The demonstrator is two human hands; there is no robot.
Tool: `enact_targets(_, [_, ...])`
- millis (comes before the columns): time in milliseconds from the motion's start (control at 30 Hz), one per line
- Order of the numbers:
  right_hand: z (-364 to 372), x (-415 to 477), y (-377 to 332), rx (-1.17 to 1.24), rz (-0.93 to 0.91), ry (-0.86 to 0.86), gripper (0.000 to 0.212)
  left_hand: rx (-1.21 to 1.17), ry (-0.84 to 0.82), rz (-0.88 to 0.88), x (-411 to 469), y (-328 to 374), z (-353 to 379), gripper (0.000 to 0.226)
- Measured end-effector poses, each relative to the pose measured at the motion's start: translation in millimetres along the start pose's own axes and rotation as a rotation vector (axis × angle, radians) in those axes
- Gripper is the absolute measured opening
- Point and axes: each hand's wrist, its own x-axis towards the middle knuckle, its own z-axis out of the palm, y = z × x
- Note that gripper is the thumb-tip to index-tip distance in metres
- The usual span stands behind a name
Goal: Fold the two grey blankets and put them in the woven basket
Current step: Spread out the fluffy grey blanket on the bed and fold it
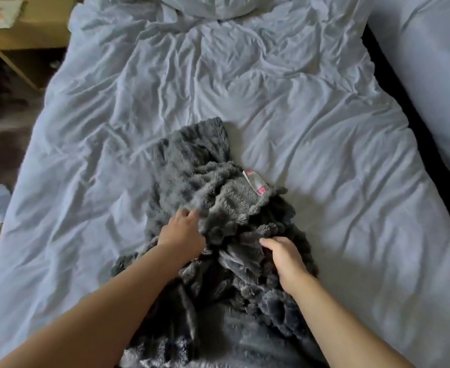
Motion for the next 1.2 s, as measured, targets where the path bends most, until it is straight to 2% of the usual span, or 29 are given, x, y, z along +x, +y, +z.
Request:
enact_targets(67, [-1.5,11.7,-2.6,0.352,0.047,0.004,0.022,-0.156,0.091,0.208,20.6,28.5,4.9,0.060])
enact_targets(133, [-5.7,26.6,-11.2,0.676,0.123,-0.061,0.023,-0.235,0.110,0.325,44.6,55.5,13.9,0.062])
enact_targets(233, [-4.2,55.3,-23.3,0.852,0.091,-0.137,0.036,-0.249,-0.055,0.265,79.8,82.5,33.7,0.079])
enact_targets(300, [-1.7,66.9,-27.1,0.819,0.062,-0.124,0.033,-0.213,-0.145,0.229,89.6,89.2,43.4,0.079])
enact_targets(367, [-0.5,62.8,-28.3,0.714,0.086,-0.166,0.033,-0.251,-0.113,0.225,81.9,88.9,41.3,0.061])
enact_targets(433, [-5.9,41.4,-29.8,0.496,0.080,-0.150,0.032,-0.341,-0.078,0.170,61.1,83.3,27.1,0.040])
enact_targets(500, [-10.8,11.7,-38.0,0.324,-0.016,-0.033,0.040,-0.524,-0.063,0.084,35.3,75.6,-0.8,0.026])
enact_targets(567, [-13.1,-22.5,-55.7,0.242,-0.147,0.072,0.044,-0.730,0.035,0.022,6.0,70.9,-36.1,0.024])
enact_targets(667, [-10.0,-78.5,-96.5,0.236,-0.243,0.092,0.031,-1.105,0.241,-0.034,-39.7,78.5,-94.6,0.026])
enact_targets(733, [-8.0,-112.6,-128.7,0.266,-0.291,0.069,0.025,-1.401,0.312,-0.099,-67.2,87.8,-132.4,0.023])
enact_targets(800, [-7.1,-153.9,-160.8,0.370,-0.314,-0.042,0.024,-1.614,0.270,-0.149,-96.4,94.1,-168.1,0.021])
enact_targets(833, [-5.7,-176.2,-174.1,0.455,-0.320,-0.171,0.022,-1.676,0.204,-0.130,-111.7,95.4,-181.7,0.020])
enact_targets(867, [-3.4,-198.9,-185.6,0.540,-0.342,-0.333,0.022,-1.720,0.119,-0.065,-127.7,98.2,-192.5,0.020])
enact_targets(933, [3.3,-234.7,-198.3,0.622,-0.427,-0.604,0.029,-1.784,-0.041,0.156,-154.2,99.1,-206.2,0.037])
enact_targets(1000, [9.2,-255.4,-200.8,0.559,-0.492,-0.791,0.041,-1.761,-0.086,0.344,-171.8,93.1,-216.5,0.040])
enact_targets(1067, [13.2,-268.0,-199.7,0.372,-0.558,-0.801,0.037,-1.584,-0.051,0.452,-186.7,84.4,-225.5,0.050])
enact_targets(1133, [17.0,-278.0,-197.3,0.084,-0.755,-0.599,0.026,-1.300,0.080,0.449,-197.7,76.5,-230.5,0.060])
enact_targets(1200, [21.2,-283.6,-196.8,-0.204,-0.977,-0.287,0.009,-1.020,0.225,0.438,-201.8,73.1,-229.7,0.058])
